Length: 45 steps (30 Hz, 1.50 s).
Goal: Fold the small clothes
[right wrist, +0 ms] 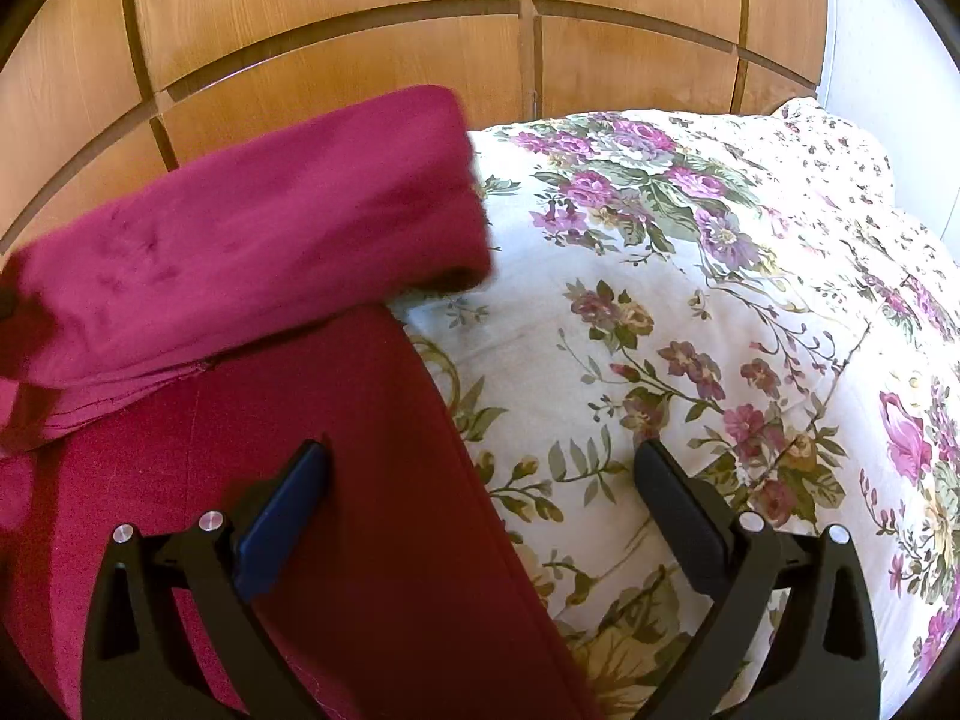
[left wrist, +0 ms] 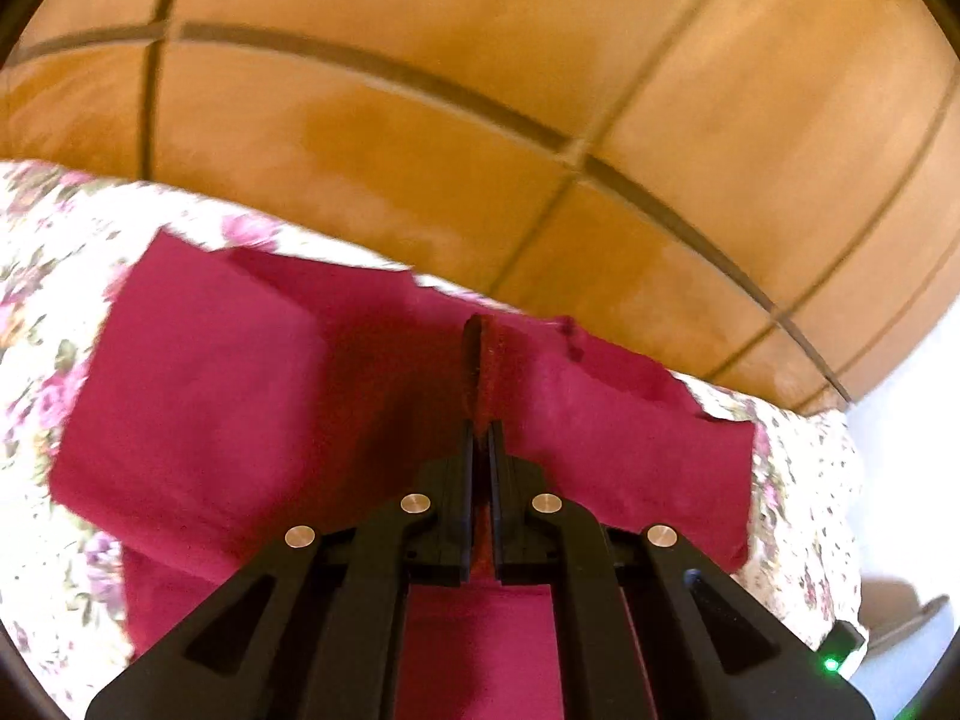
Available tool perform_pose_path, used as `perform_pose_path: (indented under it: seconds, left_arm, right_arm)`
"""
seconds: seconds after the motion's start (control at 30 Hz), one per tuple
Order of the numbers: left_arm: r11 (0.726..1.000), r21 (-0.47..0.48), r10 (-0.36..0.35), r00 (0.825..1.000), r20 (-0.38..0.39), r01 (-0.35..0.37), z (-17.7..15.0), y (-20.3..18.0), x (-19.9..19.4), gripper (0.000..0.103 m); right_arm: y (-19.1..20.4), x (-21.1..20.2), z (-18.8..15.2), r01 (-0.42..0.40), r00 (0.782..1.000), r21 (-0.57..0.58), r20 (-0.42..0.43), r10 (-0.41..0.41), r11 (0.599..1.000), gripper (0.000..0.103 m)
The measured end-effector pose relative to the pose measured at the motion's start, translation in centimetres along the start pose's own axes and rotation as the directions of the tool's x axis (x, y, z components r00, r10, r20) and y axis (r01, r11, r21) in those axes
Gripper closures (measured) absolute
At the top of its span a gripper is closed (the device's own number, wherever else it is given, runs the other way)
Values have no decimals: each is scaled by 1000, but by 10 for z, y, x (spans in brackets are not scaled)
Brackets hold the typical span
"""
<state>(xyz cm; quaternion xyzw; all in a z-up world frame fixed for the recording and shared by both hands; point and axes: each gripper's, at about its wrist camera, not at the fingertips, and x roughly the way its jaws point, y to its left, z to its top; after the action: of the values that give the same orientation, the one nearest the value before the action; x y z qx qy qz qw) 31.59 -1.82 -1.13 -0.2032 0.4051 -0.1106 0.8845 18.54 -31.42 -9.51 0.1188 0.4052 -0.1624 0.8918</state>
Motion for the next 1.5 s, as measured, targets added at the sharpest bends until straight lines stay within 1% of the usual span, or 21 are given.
perform_pose_path:
  seconds: [0.07, 0.13, 0.23, 0.37, 0.43, 0.47, 0.53, 0.6, 0.73, 0.83, 0.9, 0.97, 1.1, 1.13, 1.17, 1.27, 1.3, 1.37, 1.4, 1.43, 1.5]
  left_arm:
    - [1000, -2, 28, 999, -16, -28, -3, 12, 4, 100]
    - [998, 22, 65, 997, -28, -65, -8, 19, 11, 100]
    - [992, 62, 113, 993, 19, -114, -16, 32, 8, 100]
    - [984, 101, 143, 989, 27, -145, -22, 32, 14, 99]
    - [970, 160, 179, 983, 47, -184, -29, 30, 20, 99]
    - [966, 175, 182, 982, 58, -190, -33, 31, 21, 99]
    - [966, 180, 177, 981, 75, -188, -42, 35, 25, 96]
    - [975, 157, 151, 986, 70, -160, -41, 41, 24, 96]
    - [986, 119, 105, 992, 68, -113, -39, 50, 22, 96]
    - [988, 108, 99, 993, 72, -106, -40, 51, 21, 96]
    - [990, 100, 93, 993, 71, -100, -42, 53, 22, 96]
    - [990, 96, 93, 993, 69, -100, -42, 53, 22, 96]
    - [989, 102, 100, 993, 70, -107, -43, 52, 22, 96]
    - [989, 99, 100, 993, 68, -106, -43, 52, 23, 96]
    - [990, 96, 100, 993, 66, -106, -42, 53, 23, 96]
    - [989, 99, 104, 992, 66, -110, -42, 53, 24, 96]
    - [988, 104, 111, 992, 67, -118, -43, 51, 24, 96]
    - [986, 107, 118, 991, 68, -125, -42, 50, 25, 96]
    - [986, 108, 120, 990, 68, -127, -42, 50, 25, 96]
    - [986, 107, 120, 990, 68, -127, -43, 51, 25, 96]
    - [988, 100, 113, 991, 66, -120, -42, 52, 25, 96]
  right_arm:
    - [0, 0, 0, 0, 1000, 0, 0, 0, 1000, 2]
    - [0, 0, 0, -1, 1000, 1, 0, 1, 1000, 2]
    - [0, 0, 0, -2, 1000, 1, 0, 2, 1000, 2]
    - [0, 0, 0, -3, 1000, 2, 0, 3, 1000, 2]
    - [-2, -1, 0, -14, 1000, 9, 0, 14, 1000, 2]
    - [-3, -1, 0, -20, 1000, 12, 2, 20, 1000, 2]
    - [-7, -3, 0, -43, 999, 29, 10, 43, 999, 2]
    - [-10, -3, 0, -61, 998, 44, 13, 60, 997, 2]
    - [-10, -7, 1, -52, 998, 52, 21, 51, 997, 2]
    - [-17, -10, 11, -79, 996, 123, 36, 75, 989, 2]
    - [-22, -3, 19, -88, 996, 171, 21, 86, 981, 2]
    - [-20, 10, 30, -64, 997, 170, -22, 69, 983, 2]
    - [-11, 27, 48, -64, 997, 167, -27, 69, 984, 2]
    - [-7, 35, 53, -44, 997, 154, -55, 53, 987, 2]
    - [-6, 38, 54, -32, 998, 152, -54, 41, 988, 2]
    - [-14, 30, 51, 0, 999, 210, 40, -8, 978, 2]
    - [-18, 29, 48, 24, 998, 241, 50, -37, 970, 2]
    - [-28, 27, 45, 123, 989, 316, 38, -142, 941, 2]
    - [-33, 26, 42, 127, 987, 355, 43, -152, 926, 2]
    - [-36, 27, 40, 154, 983, 378, 31, -179, 913, 3]
    - [-31, 35, 44, 132, 990, 338, -1, -140, 932, 3]
